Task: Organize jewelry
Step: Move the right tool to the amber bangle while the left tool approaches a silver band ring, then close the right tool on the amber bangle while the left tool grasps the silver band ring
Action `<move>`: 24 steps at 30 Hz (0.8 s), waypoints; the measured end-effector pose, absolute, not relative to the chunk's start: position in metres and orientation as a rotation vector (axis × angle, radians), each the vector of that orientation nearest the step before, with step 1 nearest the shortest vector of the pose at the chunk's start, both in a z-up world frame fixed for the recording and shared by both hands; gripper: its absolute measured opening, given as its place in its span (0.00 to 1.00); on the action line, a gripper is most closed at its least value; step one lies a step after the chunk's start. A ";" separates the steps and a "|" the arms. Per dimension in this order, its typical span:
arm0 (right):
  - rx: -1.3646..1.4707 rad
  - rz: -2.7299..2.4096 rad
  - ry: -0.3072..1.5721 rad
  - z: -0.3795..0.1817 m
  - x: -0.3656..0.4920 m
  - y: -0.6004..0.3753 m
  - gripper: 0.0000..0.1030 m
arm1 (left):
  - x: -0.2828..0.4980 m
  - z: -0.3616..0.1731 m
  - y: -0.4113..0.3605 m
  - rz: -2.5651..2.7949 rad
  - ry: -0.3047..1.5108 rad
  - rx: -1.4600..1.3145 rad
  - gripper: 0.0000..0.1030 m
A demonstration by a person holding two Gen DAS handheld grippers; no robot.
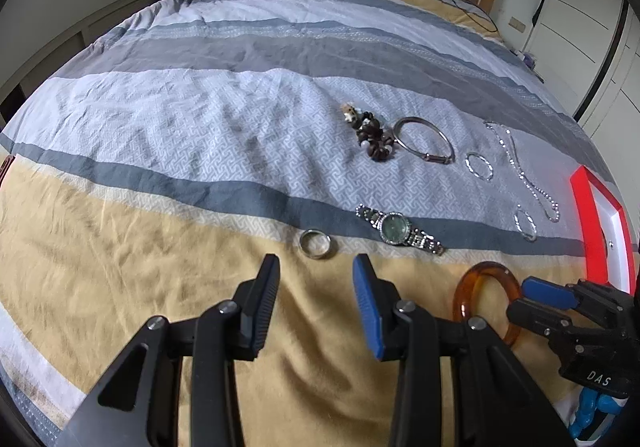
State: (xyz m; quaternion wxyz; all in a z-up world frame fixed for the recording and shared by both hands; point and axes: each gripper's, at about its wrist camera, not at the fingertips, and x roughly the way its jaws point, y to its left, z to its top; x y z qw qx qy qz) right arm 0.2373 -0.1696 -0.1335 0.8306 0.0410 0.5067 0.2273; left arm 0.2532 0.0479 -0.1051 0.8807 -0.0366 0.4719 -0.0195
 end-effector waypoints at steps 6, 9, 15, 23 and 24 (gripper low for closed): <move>0.098 0.489 1.080 -0.144 0.241 -0.172 0.37 | 0.265 -0.122 0.045 -0.040 0.998 -0.055 0.35; 0.100 0.492 1.077 -0.148 0.242 -0.171 0.37 | 0.268 -0.127 0.044 -0.042 0.995 -0.054 0.35; 0.107 0.491 1.081 -0.153 0.243 -0.170 0.37 | 0.274 -0.135 0.045 -0.039 0.991 -0.053 0.34; 0.081 0.485 1.095 -0.155 0.244 -0.164 0.33 | 0.275 -0.141 0.042 -0.029 0.977 -0.044 0.32; 0.078 0.485 1.095 -0.155 0.244 -0.163 0.31 | 0.275 -0.141 0.043 -0.029 0.976 -0.043 0.31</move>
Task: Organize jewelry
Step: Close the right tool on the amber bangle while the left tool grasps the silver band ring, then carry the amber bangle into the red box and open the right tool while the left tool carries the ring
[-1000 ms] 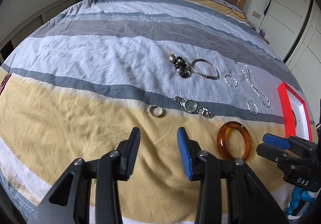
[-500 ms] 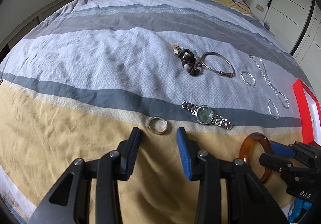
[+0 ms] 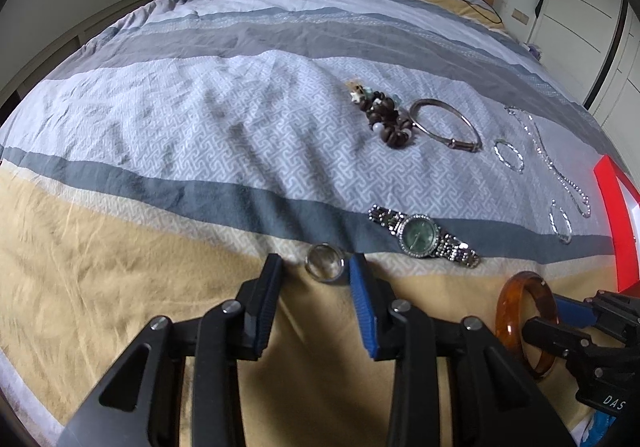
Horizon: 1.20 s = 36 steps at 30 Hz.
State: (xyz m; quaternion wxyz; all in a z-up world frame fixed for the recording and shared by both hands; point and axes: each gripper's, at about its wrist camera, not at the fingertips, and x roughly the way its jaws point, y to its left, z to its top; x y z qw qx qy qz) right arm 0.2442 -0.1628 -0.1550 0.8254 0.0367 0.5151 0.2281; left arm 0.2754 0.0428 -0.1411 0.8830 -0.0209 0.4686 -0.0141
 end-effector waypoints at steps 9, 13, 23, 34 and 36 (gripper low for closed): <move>0.089 0.472 1.087 -0.156 0.245 -0.163 0.17 | 0.273 -0.141 0.044 -0.021 0.963 -0.045 0.24; 0.096 0.471 1.084 -0.156 0.243 -0.164 0.13 | 0.273 -0.140 0.047 -0.023 0.963 -0.057 0.21; 0.097 0.462 1.061 -0.150 0.235 -0.164 0.11 | 0.265 -0.133 0.053 -0.057 0.969 -0.096 0.16; 0.092 0.452 1.041 -0.139 0.216 -0.166 0.11 | 0.247 -0.118 0.053 -0.073 0.955 -0.093 0.16; 0.090 0.449 1.034 -0.134 0.212 -0.167 0.11 | 0.243 -0.114 0.053 -0.073 0.950 -0.091 0.16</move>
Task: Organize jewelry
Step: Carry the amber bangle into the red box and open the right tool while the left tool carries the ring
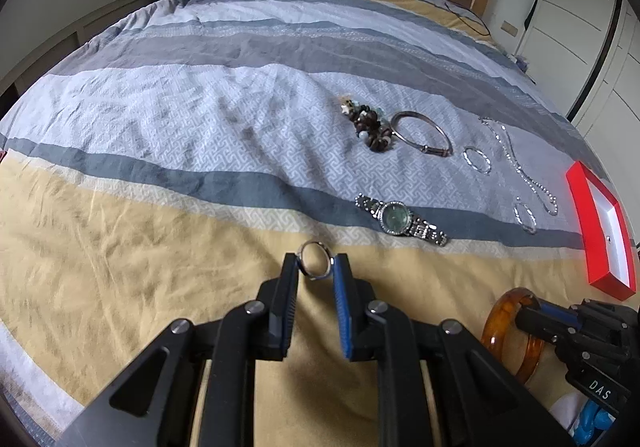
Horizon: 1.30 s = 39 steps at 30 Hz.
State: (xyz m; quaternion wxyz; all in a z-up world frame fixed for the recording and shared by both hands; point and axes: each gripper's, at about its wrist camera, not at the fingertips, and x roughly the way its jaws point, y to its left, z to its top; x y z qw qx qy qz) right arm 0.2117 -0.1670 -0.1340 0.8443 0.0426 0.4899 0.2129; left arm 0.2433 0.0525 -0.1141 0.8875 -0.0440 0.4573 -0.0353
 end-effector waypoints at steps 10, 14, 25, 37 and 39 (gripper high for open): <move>0.092 0.430 0.981 -0.101 0.188 -0.173 0.11 | 0.219 -0.083 0.049 -0.088 0.908 -0.082 0.16; 0.098 0.411 0.952 -0.085 0.176 -0.179 0.11 | 0.209 -0.068 0.042 -0.105 0.886 -0.074 0.16; 0.152 0.256 0.874 -0.049 0.141 -0.252 0.11 | 0.191 -0.032 -0.016 -0.235 0.843 -0.048 0.16; 0.187 -0.012 0.837 -0.040 0.130 -0.396 0.11 | 0.201 -0.021 -0.162 -0.485 0.843 0.061 0.16; 0.181 -0.048 0.840 -0.043 0.136 -0.419 0.11 | 0.202 -0.024 -0.190 -0.530 0.848 0.078 0.16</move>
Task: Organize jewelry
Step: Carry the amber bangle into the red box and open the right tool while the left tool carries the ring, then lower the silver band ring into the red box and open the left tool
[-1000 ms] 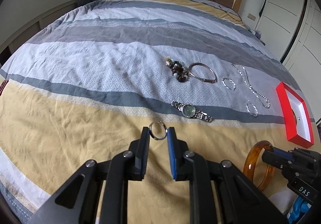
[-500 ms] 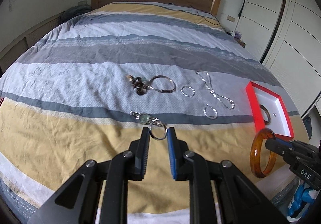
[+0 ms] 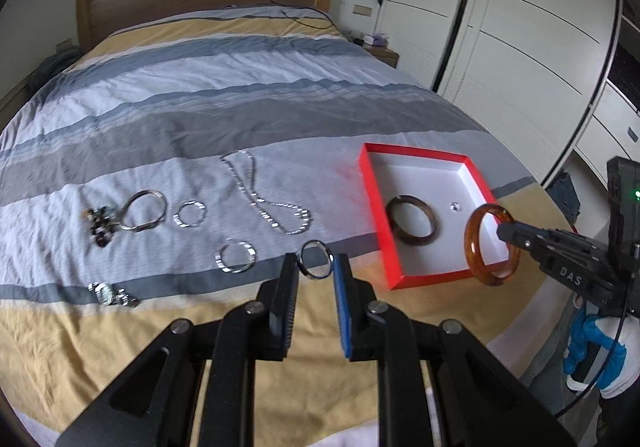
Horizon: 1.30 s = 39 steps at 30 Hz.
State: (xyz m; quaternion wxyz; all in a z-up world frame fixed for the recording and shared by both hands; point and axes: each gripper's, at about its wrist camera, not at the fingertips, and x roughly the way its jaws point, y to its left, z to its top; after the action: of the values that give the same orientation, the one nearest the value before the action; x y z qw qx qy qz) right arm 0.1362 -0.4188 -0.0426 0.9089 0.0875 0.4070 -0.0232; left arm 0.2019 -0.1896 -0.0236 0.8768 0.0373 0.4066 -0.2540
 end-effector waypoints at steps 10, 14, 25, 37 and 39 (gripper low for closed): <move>0.098 -0.128 0.935 -0.083 0.179 -0.478 0.11 | 0.214 -0.064 -0.306 -0.687 0.938 0.154 0.16; 0.035 -0.145 0.994 -0.101 0.187 -0.484 0.11 | 0.220 -0.083 -0.329 -0.704 0.980 0.180 0.16; -0.064 -0.142 1.075 -0.123 0.189 -0.484 0.10 | 0.234 -0.128 -0.341 -0.699 1.110 0.175 0.16; -0.098 -0.162 1.084 -0.120 0.188 -0.479 0.13 | 0.242 -0.136 -0.341 -0.690 1.143 0.147 0.17; -0.082 -0.164 1.074 -0.116 0.186 -0.480 0.17 | 0.242 -0.133 -0.338 -0.694 1.145 0.127 0.18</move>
State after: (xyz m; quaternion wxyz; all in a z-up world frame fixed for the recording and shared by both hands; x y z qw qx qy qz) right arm 0.1856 -0.4803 -0.1163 0.8553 -0.0388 0.5107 -0.0781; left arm 0.2421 -0.3384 -0.1335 0.7823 0.0590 0.5303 -0.3216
